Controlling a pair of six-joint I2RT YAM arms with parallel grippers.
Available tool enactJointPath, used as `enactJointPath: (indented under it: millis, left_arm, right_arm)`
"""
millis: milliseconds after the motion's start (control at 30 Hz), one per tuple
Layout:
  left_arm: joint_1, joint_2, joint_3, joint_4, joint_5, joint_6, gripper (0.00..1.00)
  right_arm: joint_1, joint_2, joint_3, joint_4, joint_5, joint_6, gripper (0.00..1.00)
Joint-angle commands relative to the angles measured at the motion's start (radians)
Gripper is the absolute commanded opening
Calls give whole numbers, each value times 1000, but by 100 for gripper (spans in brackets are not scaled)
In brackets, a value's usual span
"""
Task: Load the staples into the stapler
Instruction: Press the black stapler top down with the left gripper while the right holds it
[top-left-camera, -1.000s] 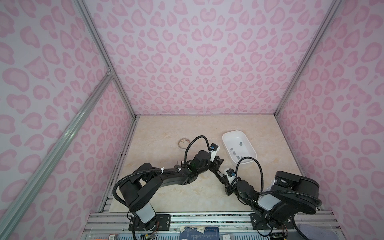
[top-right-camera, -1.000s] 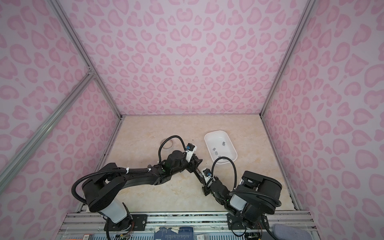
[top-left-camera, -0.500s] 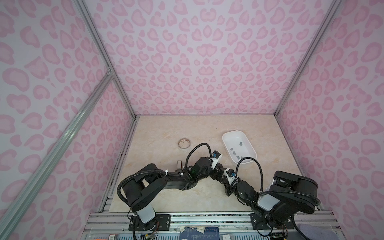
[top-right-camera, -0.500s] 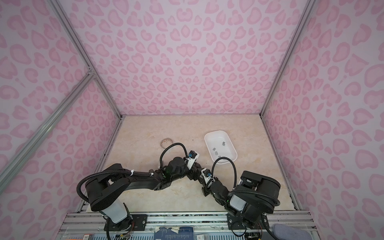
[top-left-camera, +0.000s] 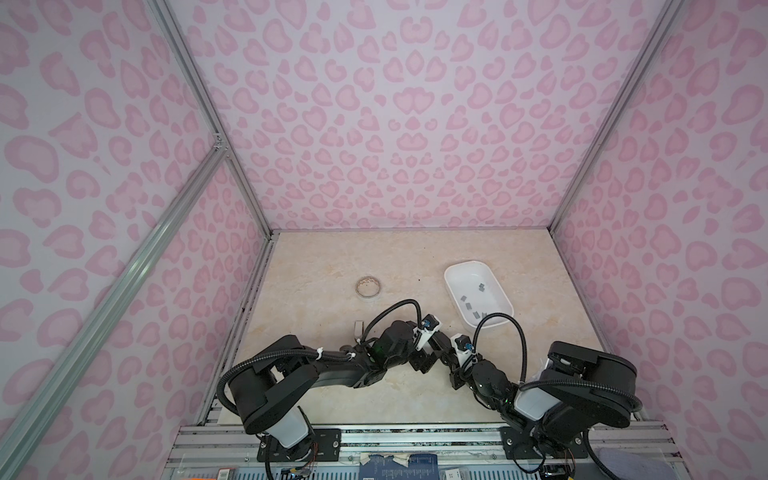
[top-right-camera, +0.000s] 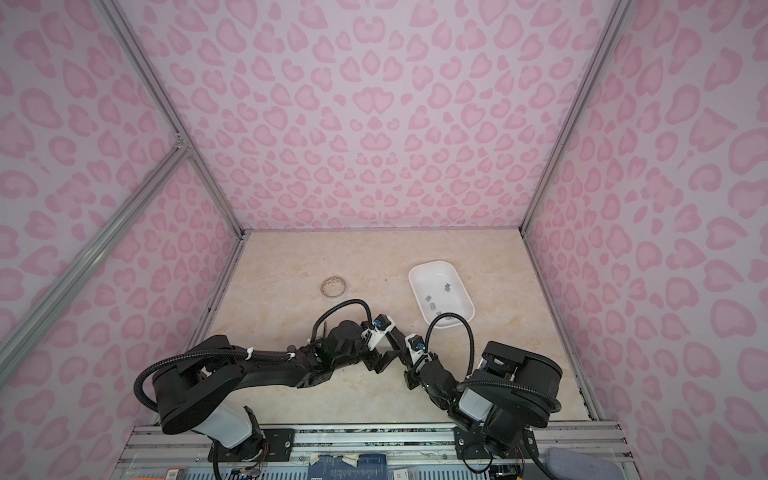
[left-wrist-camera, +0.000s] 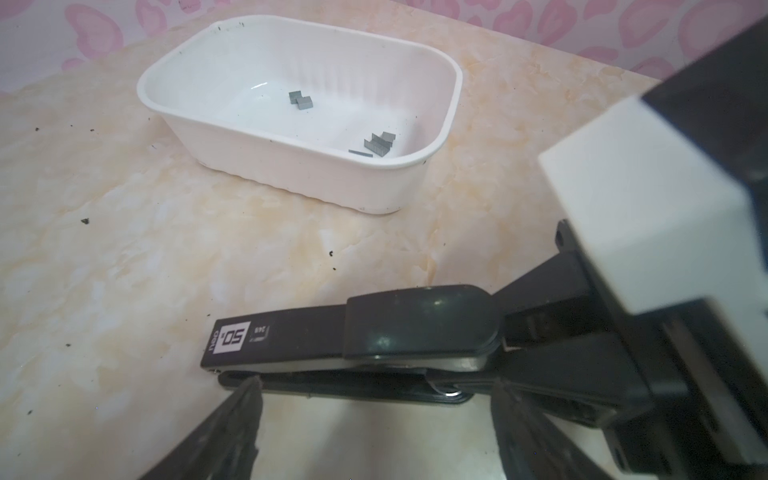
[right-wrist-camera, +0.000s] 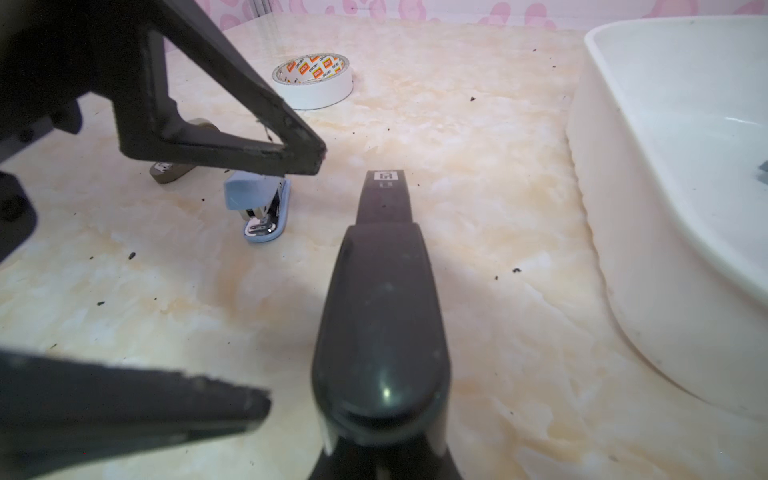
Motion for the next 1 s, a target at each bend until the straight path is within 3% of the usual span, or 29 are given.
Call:
enactJointPath:
  millis: [0, 133, 233, 333, 467, 600, 700, 833, 967]
  left_arm:
    - [0, -24, 3, 21, 9, -7, 86]
    - [0, -49, 14, 20, -48, -55, 86]
    - [1, -63, 31, 2, -118, -89, 85]
    - [5, -71, 37, 0, -190, -117, 85]
    - [21, -60, 54, -18, -285, -170, 85]
    - [45, -62, 45, -10, -296, -219, 85]
    - [50, -54, 51, -15, -279, -227, 85]
    - [51, -36, 64, -20, -265, -234, 85]
    - [52, -18, 65, -16, -254, -245, 85]
  right_arm:
    - [2, 16, 3, 10, 10, 3, 7]
    - [3, 6, 3, -1, 8, -3, 12]
    - [6, -46, -3, -36, -14, -15, 35]
    - [15, -157, 1, -154, -4, -29, 44]
    - [30, -379, 17, -386, 39, -47, 48]
    - [20, -564, 104, -676, 52, -55, 44]
    - [-3, -588, 157, -747, 3, -49, 41]
    - [-9, -493, 206, -752, -5, -36, 39]
    - [-25, -342, 212, -667, -37, -5, 30]
